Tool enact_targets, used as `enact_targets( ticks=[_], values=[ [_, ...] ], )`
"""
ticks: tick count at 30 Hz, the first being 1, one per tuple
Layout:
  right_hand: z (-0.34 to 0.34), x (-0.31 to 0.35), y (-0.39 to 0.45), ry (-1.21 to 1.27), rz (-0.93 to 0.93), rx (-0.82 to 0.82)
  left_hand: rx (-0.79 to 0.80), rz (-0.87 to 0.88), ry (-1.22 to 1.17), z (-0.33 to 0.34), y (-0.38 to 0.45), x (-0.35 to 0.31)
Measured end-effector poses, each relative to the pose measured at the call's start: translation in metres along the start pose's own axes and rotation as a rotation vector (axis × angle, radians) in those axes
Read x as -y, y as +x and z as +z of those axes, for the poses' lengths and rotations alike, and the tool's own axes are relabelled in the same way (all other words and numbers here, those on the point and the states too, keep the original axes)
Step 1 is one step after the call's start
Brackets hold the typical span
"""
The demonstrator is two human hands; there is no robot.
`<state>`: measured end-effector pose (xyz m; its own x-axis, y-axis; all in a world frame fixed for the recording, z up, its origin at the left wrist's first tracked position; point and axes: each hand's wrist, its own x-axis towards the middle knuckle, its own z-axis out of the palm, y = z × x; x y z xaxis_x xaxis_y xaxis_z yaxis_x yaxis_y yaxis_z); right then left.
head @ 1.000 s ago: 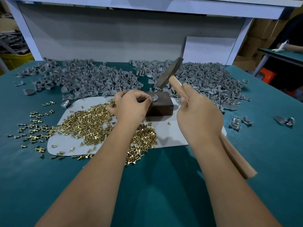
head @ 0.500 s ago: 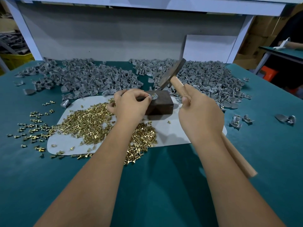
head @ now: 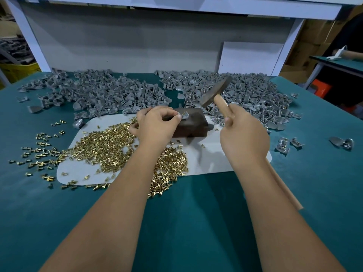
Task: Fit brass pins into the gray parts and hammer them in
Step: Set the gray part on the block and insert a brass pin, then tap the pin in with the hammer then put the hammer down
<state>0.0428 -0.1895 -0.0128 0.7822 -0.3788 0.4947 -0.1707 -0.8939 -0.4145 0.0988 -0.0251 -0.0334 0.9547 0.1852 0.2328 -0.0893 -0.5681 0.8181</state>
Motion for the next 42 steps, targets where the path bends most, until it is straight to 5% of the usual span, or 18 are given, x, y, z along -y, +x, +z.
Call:
enact_targets(
  ticks=[8,11,13,17,42],
  values=[
    [0.007,-0.014,0.009,-0.123,0.13,0.265,0.064,-0.007,-0.025,-0.002,0.001,0.001],
    [0.007,0.0,0.013,-0.173,0.029,0.11,0.05,-0.005,0.003,-0.003,0.001,0.001],
    [0.01,0.018,0.018,0.039,-0.079,0.048,0.051,-0.002,-0.016,-0.004,0.001,-0.001],
    [0.025,0.049,0.028,0.364,-0.129,0.266,0.049,0.016,-0.027,-0.006,0.0,-0.002],
    [0.054,0.064,0.023,0.229,-0.169,0.139,0.024,-0.012,-0.008,-0.001,0.004,-0.001]
  ],
)
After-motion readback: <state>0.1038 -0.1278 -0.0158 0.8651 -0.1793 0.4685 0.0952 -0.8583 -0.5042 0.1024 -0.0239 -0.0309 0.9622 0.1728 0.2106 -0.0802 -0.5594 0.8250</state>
